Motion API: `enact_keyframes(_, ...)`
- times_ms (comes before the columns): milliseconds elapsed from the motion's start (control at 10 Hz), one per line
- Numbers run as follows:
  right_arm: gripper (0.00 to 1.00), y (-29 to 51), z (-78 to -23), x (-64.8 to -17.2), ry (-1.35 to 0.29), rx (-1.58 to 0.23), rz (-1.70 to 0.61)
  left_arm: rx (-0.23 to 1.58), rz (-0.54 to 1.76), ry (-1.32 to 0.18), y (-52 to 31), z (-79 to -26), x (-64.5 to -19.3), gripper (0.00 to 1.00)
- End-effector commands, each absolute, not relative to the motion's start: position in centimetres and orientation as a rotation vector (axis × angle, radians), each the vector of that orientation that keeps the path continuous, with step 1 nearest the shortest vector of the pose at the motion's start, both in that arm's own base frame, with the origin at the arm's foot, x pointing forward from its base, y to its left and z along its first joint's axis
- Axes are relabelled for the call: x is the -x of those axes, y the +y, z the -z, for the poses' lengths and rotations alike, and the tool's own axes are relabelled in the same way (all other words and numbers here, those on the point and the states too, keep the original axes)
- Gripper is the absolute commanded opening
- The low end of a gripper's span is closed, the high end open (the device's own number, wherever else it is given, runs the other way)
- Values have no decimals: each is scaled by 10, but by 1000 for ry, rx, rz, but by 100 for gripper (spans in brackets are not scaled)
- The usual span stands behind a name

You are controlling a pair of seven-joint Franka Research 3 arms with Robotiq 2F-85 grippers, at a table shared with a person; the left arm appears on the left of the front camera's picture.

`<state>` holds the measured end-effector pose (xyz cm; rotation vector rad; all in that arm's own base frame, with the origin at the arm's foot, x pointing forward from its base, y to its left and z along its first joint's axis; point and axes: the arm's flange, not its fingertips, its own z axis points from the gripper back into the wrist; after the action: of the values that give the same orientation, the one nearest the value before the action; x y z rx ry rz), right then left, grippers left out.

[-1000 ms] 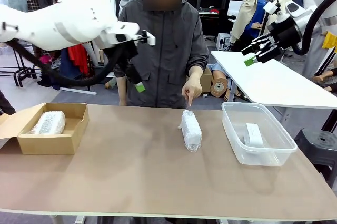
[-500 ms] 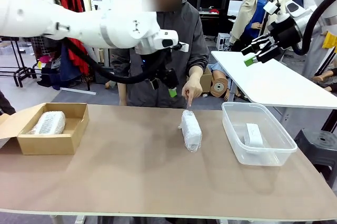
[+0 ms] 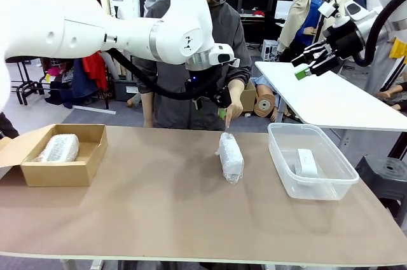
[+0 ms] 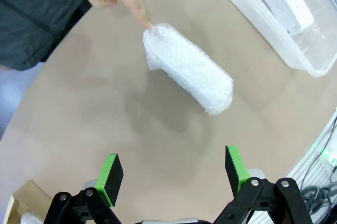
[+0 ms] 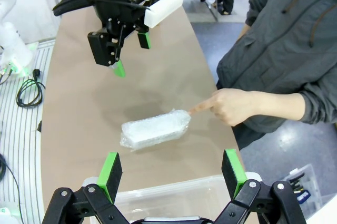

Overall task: Separate and place wrapped and unwrapped clocks.
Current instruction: Pick up the Digital clock indicated by the person.

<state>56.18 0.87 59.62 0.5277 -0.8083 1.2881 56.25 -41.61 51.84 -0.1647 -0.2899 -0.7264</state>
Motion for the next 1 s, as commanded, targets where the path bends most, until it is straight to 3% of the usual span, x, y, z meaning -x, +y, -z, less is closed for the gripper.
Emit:
enact_keyframes(0, 100, 9, -597, -560, -812, -529, -1294, 159, 725, -283, -409, -516, -558, 100)
enact_keyframes(600, 100, 9, -597, -560, -812, -529, -1294, 165, 726, -286, -417, -516, -564, 100)
enact_keyframes(900, 100, 9, -597, -560, -812, -529, -1294, 168, 472, -150, -467, -517, -573, 100)
